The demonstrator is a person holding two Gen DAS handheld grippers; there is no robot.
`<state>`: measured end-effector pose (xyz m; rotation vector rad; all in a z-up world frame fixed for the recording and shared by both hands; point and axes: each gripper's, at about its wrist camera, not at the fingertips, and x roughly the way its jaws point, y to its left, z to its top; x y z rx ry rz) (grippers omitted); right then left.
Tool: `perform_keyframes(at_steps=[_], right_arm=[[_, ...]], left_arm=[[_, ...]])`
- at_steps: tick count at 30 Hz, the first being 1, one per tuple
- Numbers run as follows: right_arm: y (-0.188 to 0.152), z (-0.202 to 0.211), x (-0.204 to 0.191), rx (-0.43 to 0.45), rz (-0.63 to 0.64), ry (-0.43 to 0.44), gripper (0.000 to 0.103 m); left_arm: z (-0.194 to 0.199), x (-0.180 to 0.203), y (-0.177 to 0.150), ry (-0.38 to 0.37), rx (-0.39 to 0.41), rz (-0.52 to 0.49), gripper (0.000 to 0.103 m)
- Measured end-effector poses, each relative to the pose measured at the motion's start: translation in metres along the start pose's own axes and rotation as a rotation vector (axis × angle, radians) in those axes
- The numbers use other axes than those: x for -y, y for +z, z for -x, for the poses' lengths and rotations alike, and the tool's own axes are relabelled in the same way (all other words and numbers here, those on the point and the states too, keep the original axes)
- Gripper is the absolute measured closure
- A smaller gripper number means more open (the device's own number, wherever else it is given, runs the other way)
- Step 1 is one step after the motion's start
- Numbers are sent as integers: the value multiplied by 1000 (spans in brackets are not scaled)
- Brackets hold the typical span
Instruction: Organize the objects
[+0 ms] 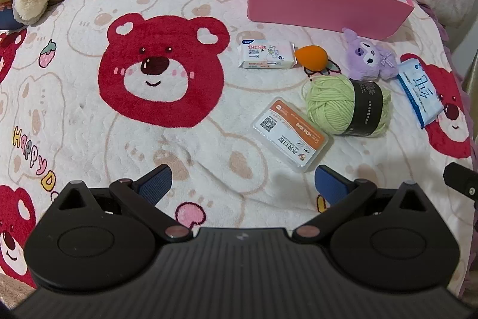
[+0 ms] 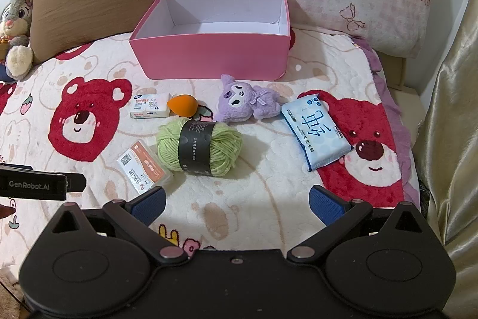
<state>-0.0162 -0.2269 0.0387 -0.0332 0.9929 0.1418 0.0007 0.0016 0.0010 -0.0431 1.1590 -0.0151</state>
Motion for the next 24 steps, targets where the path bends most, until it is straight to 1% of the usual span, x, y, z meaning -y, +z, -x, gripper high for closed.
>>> perform_keyframes(at_steps=[7,8,24], right_arm=[[4,1,-2,-1,1,-1,0],[-1,0,0,0,1,-1,0],[-1,1,0,1,5,-1,0]], left_arm=[[0,0,0,-4,1,0,0],[0,1,0,-4,1,0,0],[3,4,0,-17,1,-4,0]])
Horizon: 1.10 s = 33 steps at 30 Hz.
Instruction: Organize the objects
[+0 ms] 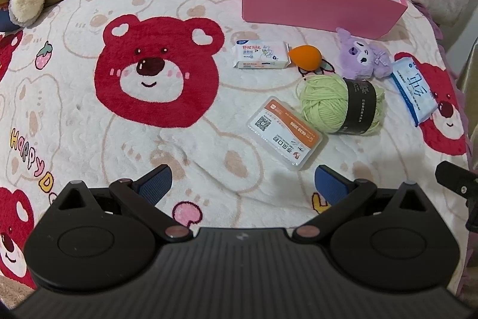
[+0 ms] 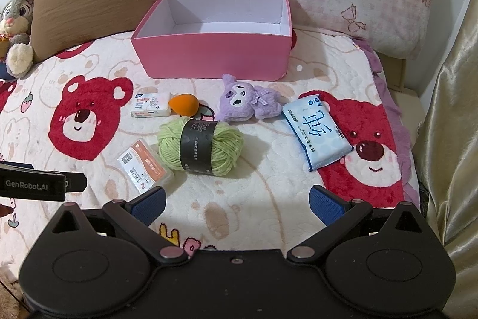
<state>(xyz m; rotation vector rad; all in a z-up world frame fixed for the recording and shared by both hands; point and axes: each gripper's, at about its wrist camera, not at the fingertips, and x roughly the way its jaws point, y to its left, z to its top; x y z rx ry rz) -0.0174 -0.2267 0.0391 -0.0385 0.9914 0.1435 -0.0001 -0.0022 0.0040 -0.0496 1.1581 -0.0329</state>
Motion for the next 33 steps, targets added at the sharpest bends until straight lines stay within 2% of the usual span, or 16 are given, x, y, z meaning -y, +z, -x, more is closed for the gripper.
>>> perform_keyframes(at_steps=[33], right_arm=[[-1,2,-6,6,23,-7,0]], left_arm=[[1,-4,0,-18,-7,-5,0]])
